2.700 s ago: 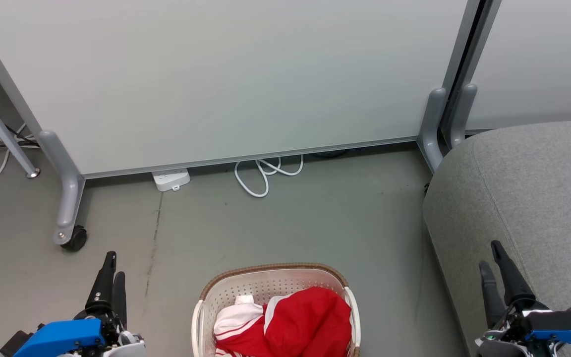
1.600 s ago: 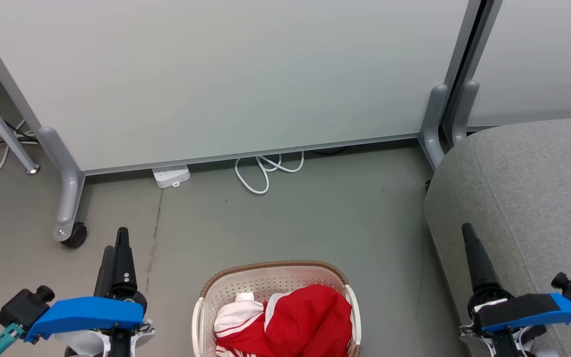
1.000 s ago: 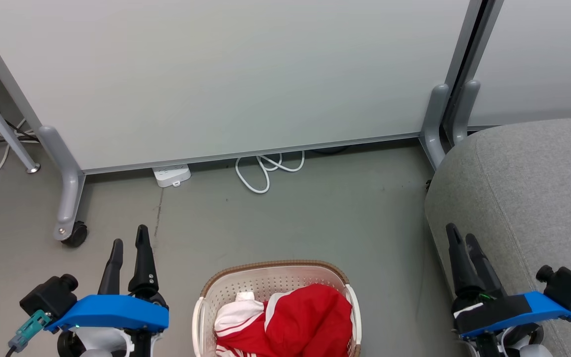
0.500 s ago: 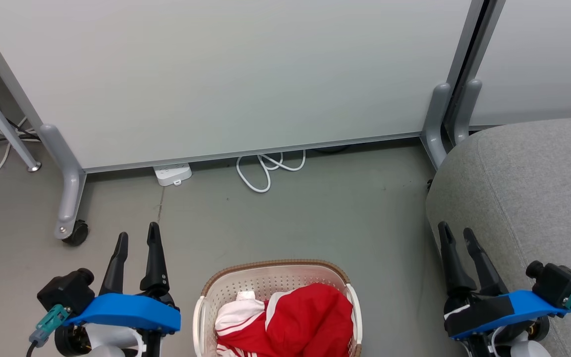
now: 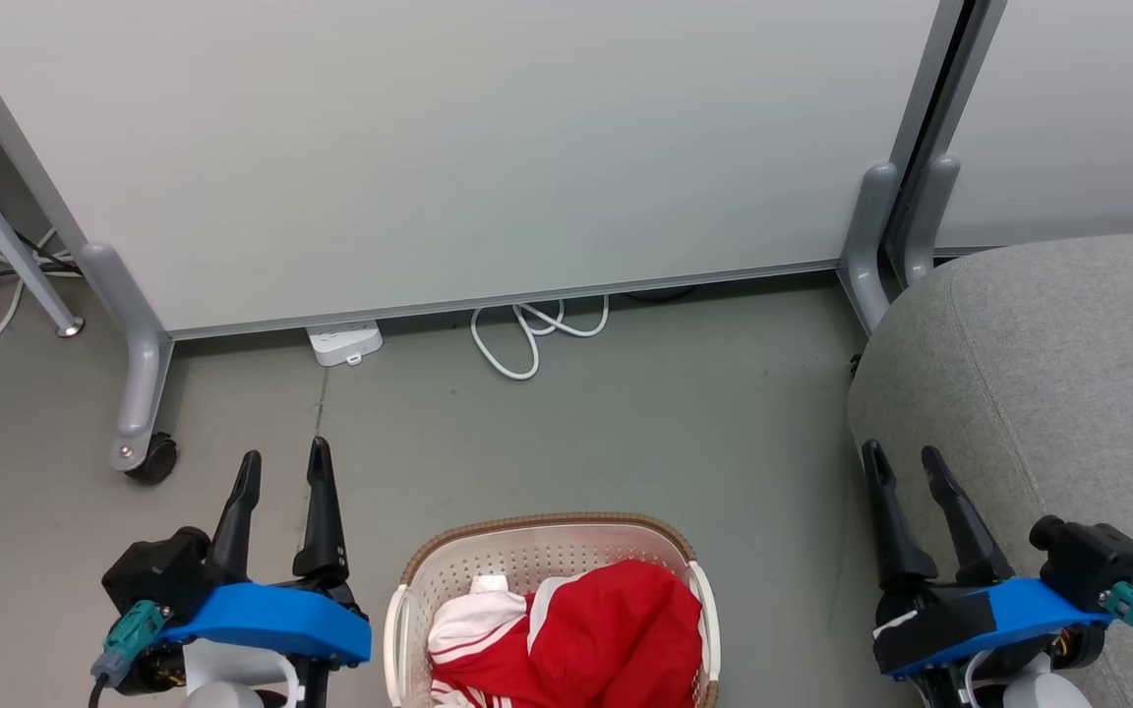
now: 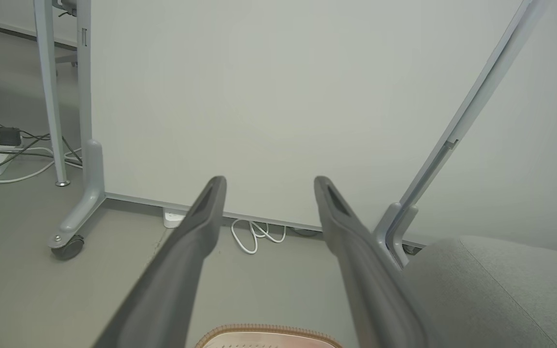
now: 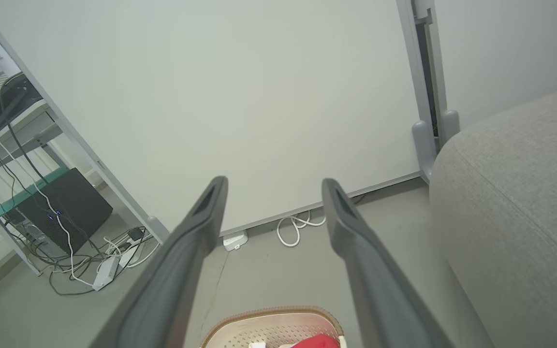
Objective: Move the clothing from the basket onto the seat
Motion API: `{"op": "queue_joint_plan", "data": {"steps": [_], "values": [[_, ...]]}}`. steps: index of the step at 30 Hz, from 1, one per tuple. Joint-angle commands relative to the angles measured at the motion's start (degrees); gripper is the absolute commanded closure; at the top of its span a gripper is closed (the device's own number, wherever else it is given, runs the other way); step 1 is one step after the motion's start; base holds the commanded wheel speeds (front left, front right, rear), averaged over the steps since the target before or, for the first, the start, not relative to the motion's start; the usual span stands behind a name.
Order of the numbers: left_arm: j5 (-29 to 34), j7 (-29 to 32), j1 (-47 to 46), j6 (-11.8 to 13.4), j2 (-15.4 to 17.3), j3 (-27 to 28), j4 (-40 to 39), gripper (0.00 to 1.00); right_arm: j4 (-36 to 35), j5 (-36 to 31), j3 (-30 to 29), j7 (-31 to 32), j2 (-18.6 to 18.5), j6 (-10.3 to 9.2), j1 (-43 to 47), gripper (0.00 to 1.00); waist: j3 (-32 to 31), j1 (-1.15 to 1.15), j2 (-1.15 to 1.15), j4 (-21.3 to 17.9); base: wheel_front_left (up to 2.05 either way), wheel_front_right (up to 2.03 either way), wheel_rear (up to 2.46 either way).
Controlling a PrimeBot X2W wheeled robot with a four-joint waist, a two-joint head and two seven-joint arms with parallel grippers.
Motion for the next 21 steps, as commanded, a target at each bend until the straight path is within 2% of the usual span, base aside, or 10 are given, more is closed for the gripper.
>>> {"op": "queue_joint_plan", "data": {"steps": [1, 21], "values": [[1.3, -0.5, -1.1, -0.2, 0.4, -0.4, -0.2, 0.0, -0.3, -1.3, 0.0, -0.5, -0.4, 0.11, -0.9, 0.0, 0.0, 0.0, 0.0, 0.0, 0.0, 0.0, 0.0], [11.0, -2.9, -1.0, -0.3, 0.4, -1.4, 1.3, 0.0, 0.6, -11.0, 0.1, -2.9, -0.5, 0.13, -0.9, 0.0, 0.3, 0.0, 0.0, 0.2, 0.0, 0.0, 0.0]]}}
